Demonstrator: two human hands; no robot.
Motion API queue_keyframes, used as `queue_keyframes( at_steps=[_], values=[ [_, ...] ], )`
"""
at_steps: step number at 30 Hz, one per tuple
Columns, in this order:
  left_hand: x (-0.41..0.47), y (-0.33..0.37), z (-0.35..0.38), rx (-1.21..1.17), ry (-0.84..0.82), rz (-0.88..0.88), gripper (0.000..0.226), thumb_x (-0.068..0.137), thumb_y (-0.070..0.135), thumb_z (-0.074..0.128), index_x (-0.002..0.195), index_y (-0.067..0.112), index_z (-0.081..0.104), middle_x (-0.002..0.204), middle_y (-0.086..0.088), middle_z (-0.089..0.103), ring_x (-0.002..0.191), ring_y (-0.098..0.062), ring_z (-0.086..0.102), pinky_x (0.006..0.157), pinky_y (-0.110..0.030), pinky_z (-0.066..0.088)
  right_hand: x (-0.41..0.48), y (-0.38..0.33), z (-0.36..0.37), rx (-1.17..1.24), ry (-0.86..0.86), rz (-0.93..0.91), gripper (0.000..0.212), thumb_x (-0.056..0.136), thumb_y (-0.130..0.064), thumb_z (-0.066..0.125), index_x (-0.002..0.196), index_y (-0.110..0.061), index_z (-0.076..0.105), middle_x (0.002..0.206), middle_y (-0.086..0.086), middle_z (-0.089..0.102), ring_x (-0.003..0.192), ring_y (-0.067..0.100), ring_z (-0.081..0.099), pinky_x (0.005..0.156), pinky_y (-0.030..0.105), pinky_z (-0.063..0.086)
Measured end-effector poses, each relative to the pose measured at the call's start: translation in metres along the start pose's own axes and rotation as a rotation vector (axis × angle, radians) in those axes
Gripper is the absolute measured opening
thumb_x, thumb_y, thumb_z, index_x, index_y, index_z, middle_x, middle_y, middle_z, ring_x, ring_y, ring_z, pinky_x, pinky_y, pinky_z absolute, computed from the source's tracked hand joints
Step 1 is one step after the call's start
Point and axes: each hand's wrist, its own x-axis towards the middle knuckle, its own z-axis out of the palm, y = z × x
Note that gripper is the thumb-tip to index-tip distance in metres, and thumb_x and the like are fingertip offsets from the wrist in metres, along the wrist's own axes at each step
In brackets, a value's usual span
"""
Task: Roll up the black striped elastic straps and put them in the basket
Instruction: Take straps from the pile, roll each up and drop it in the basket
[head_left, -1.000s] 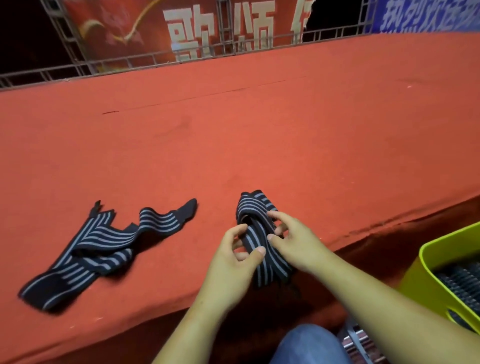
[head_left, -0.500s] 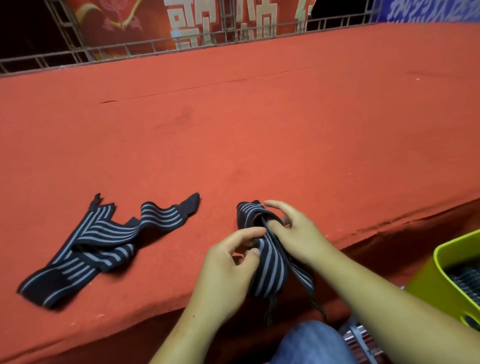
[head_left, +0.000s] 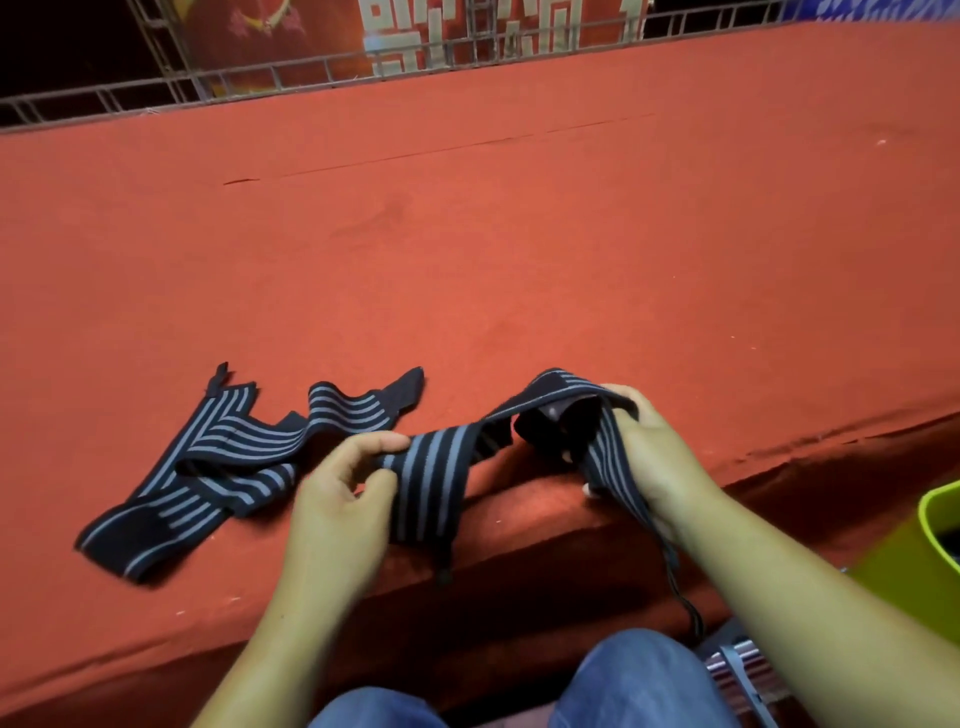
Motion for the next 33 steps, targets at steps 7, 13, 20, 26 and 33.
queue_keyframes(
  at_steps=[7,13,20,26,33],
  values=[
    [0.024,-0.018,-0.033,0.071,0.194,-0.059,0.037,0.093,-0.004,0.052,0.093,0.026,0.073,0.067,-0.004,0.064,0.050,-0.012,0.040,0.039,-0.020,0.029,-0.006,-0.004,-0.007,0.008,0.013,-0.009,0.026,0.107,-0.016,0.050,0.115,-0.029,0.072,0.084,0.006,0.076,0.063,0.016,0.068,0.044,0.023,0.044],
    [0.030,-0.017,-0.033,0.380,0.113,0.013,0.041,0.090,-0.003,0.056,0.112,0.027,0.075,0.104,-0.004,0.071,0.083,-0.005,0.063,0.079,-0.016,0.046,-0.011,-0.006,-0.007,-0.045,-0.048,0.050,0.026,0.106,-0.018,0.049,0.115,-0.027,0.072,0.081,0.003,0.078,0.061,0.015,0.067,0.047,0.024,0.043],
    [-0.015,0.018,0.023,0.436,-0.018,0.337,0.019,0.091,0.023,0.074,0.107,0.032,0.075,0.106,0.014,0.060,0.104,-0.004,0.055,0.094,-0.015,0.037,-0.021,-0.002,0.008,0.205,-0.079,0.136,0.022,0.102,-0.020,0.064,0.121,-0.029,0.068,0.077,0.007,0.073,0.062,0.019,0.066,0.050,0.030,0.048],
    [-0.029,0.039,0.060,0.015,-0.401,0.083,0.052,0.093,0.040,0.072,0.140,0.038,0.049,0.129,0.026,0.065,0.119,0.006,0.062,0.105,-0.027,0.050,-0.049,0.014,0.032,0.243,-0.126,0.034,0.021,0.098,-0.014,0.071,0.108,-0.032,0.070,0.088,0.011,0.078,0.068,0.019,0.070,0.073,0.042,0.055],
    [-0.025,0.031,0.057,0.091,-0.394,0.085,0.066,0.097,0.026,0.070,0.150,0.047,0.036,0.132,0.032,0.059,0.102,0.004,0.069,0.095,-0.018,0.051,-0.066,0.029,0.035,0.087,-0.165,-0.043,0.021,0.107,-0.037,0.057,0.115,-0.031,0.076,0.113,-0.003,0.080,0.111,0.014,0.074,0.104,0.043,0.054]
  ],
)
